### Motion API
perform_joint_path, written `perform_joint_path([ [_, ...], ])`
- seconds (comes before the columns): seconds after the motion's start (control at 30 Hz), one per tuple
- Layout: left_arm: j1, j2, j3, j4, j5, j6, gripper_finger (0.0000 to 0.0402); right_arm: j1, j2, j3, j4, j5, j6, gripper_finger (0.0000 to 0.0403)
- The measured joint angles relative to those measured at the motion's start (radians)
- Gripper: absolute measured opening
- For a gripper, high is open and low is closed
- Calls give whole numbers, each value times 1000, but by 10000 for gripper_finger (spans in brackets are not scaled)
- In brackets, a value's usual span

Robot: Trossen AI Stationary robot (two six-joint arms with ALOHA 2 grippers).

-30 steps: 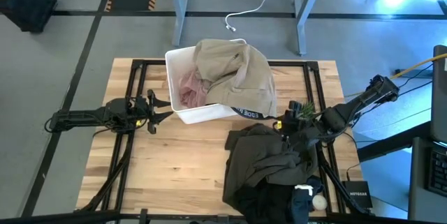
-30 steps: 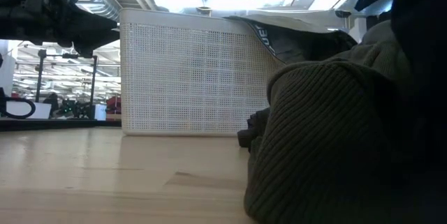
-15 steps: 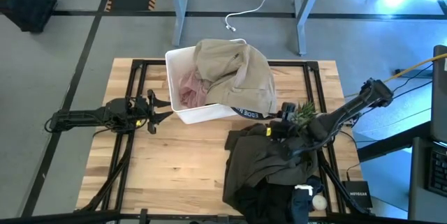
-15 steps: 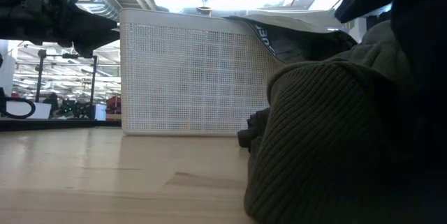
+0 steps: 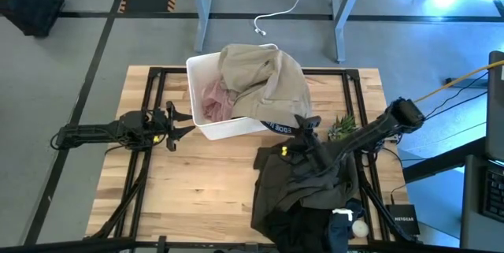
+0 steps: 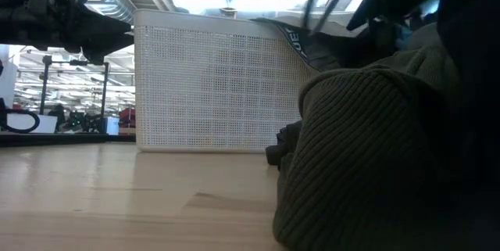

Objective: Sort clothes
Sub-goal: Put the gray shorts into the white laundry bin

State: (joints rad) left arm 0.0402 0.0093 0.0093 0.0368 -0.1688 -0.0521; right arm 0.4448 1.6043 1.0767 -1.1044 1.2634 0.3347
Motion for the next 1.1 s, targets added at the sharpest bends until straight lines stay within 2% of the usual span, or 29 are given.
perform_joint_path([
  [0.07,0,0,0,0,0,0,184,-19,-1,6,3,21,0,202],
  [0.13,0,0,0,0,0,0,184,-33,-9,29,-4,22,0,174],
  [0.2,0,0,0,0,0,0,184,-35,-19,66,-34,19,-3,127],
  [0.3,0,0,0,0,0,0,184,-51,-25,154,-81,-11,-46,37],
  [0.33,0,0,0,0,0,0,184,-57,-25,188,-94,-30,-71,21],
  [0.47,0,0,0,0,0,0,184,-113,-25,327,-50,-43,-216,25],
  [0.6,0,0,0,0,0,0,184,-196,-25,471,96,-78,-484,9],
  [0.7,0,0,0,0,0,0,184,-277,-25,559,289,-198,-686,11],
  [0.83,0,0,0,0,0,0,184,-383,-25,640,541,-462,-836,6],
  [1.0,0,0,0,0,0,0,184,-510,-23,653,818,-757,-865,8],
  [1.1,0,0,0,0,0,0,184,-579,-8,655,863,-911,-807,5],
])
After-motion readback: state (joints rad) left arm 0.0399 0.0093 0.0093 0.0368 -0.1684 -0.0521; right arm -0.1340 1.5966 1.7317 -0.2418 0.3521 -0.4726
